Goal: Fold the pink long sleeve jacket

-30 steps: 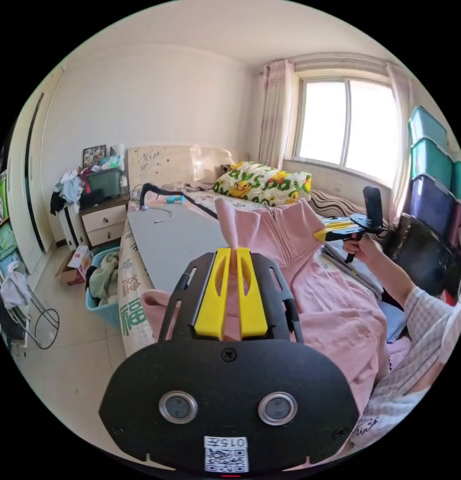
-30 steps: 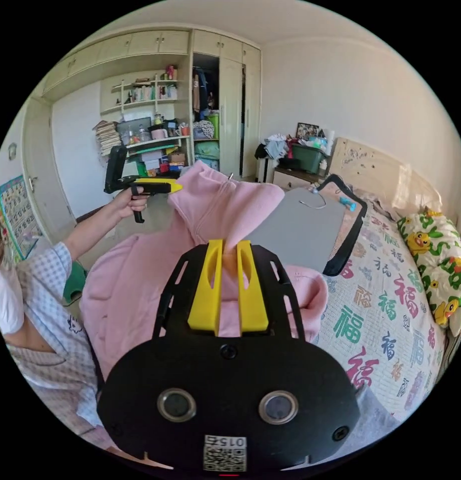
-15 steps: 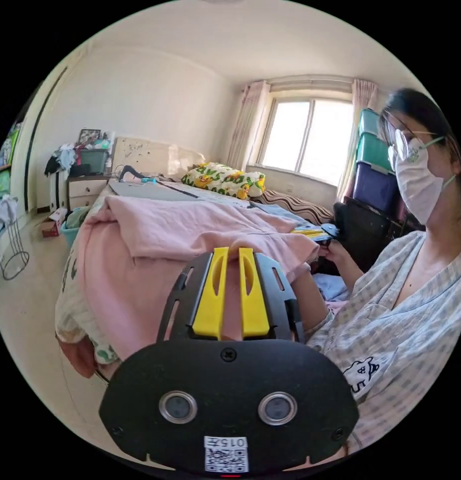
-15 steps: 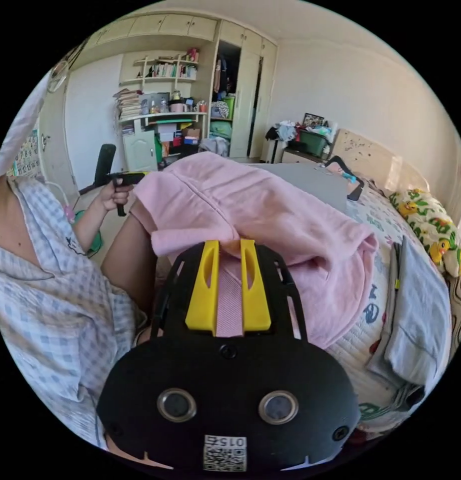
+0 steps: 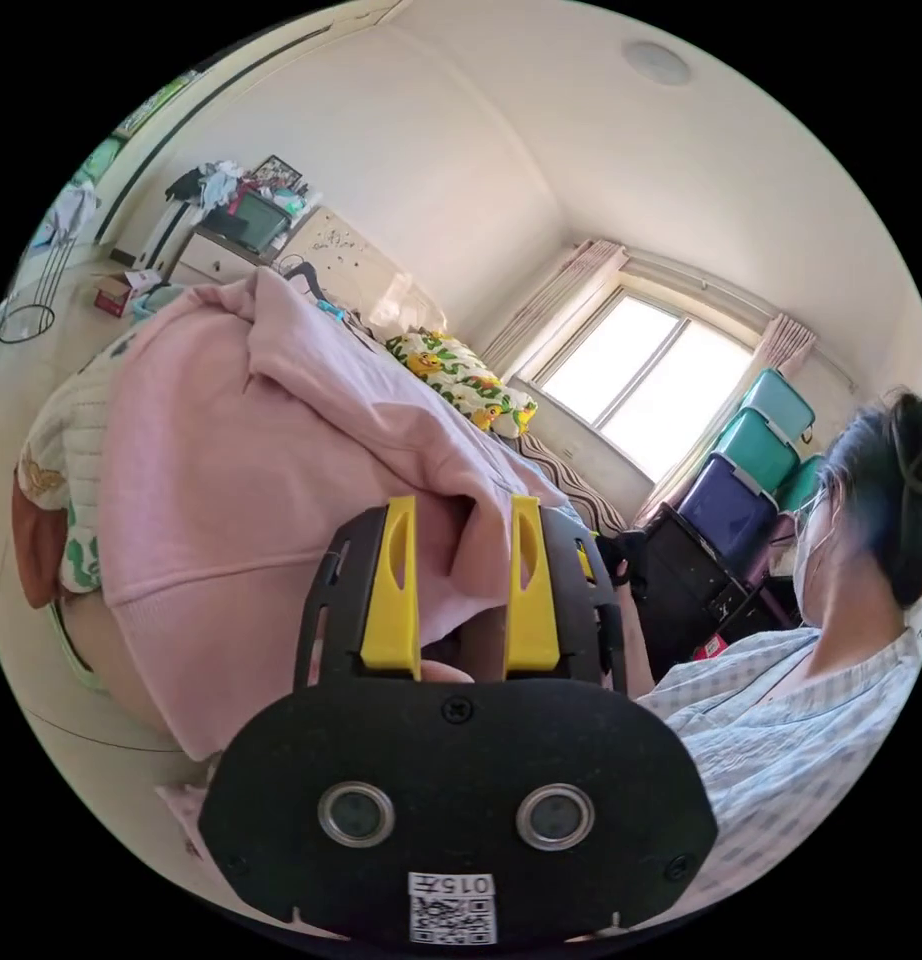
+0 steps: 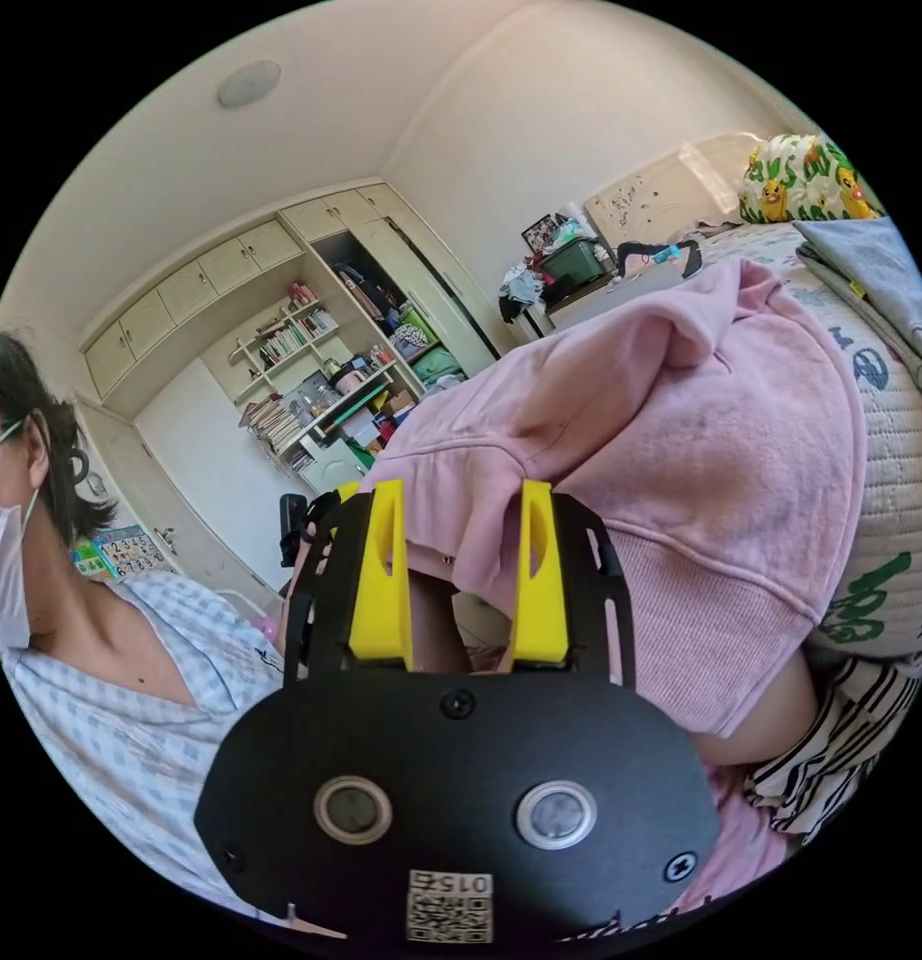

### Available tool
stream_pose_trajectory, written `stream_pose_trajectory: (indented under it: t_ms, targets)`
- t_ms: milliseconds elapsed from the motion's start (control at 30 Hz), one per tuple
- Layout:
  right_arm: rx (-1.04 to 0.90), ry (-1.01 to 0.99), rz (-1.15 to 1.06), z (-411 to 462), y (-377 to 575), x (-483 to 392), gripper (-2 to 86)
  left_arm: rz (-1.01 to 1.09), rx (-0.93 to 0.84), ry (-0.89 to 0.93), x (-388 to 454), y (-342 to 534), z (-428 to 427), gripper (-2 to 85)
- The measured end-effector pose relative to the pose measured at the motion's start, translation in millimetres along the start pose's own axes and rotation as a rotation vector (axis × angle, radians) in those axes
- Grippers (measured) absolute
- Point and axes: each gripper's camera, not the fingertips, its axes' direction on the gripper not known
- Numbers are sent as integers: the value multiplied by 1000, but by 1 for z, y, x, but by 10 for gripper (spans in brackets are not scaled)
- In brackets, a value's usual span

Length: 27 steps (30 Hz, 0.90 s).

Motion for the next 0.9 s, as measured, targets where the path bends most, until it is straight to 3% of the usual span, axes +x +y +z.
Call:
stream_pose_trajectory:
  t_ms: [100,200,500,700,833,900]
  targets:
    - [21,-18,33,-4,0,23,138,30,-68,31,13,-6,18,130]
    - [40,-26,46,-8,2,47,118,77,-107,-50,29,-5,30,130]
    - [128,-60,84,-29,11,100,107,90,-70,-119,46,-11,4,92]
    - [163,9,66,-47,19,106,133,100,132,-299,71,-7,-52,121]
    - [161,12,65,-43,17,119,135,91,65,-253,71,-19,-36,148]
    - [118,-78,78,-34,13,132,130,98,66,-273,77,-23,-34,157]
